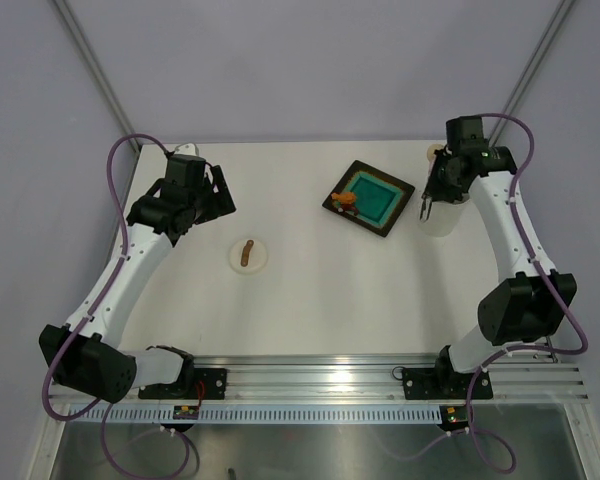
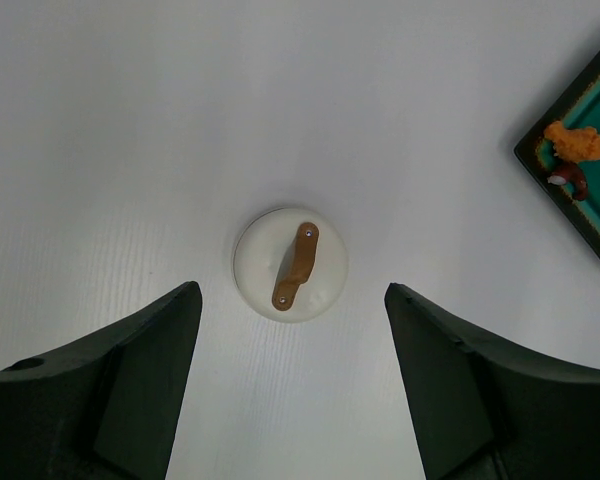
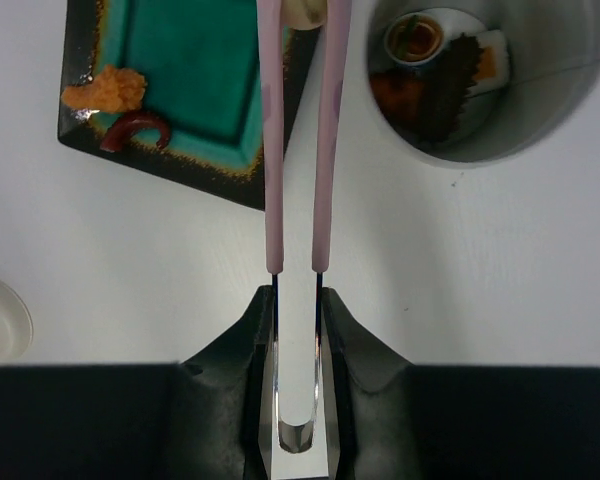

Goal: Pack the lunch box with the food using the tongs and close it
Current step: Place the fake food in the packing box.

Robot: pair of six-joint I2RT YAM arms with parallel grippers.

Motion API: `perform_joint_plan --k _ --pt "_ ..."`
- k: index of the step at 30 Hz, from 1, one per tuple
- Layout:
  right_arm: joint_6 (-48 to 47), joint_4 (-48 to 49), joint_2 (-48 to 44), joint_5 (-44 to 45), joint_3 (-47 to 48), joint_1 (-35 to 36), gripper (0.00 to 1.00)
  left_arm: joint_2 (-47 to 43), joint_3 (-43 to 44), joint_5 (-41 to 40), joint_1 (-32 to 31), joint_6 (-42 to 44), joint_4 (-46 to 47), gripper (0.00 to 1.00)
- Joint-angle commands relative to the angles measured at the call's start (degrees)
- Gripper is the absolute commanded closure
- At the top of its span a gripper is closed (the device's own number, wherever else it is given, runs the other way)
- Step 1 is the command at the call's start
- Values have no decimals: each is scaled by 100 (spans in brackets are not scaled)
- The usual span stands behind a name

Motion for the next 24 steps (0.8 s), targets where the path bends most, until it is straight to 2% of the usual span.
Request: perform_joint_plan --k 1,17,24 --pt "48 -214 -495 -30 -111 -283 98 -151 89 107 40 93 239 22" --pt "22 -205 -680 -65 -761 -924 95 -134 45 221 49 76 266 22" --pt "22 -152 -478 -127 -805 -942 89 -108 71 186 49 111 257 22"
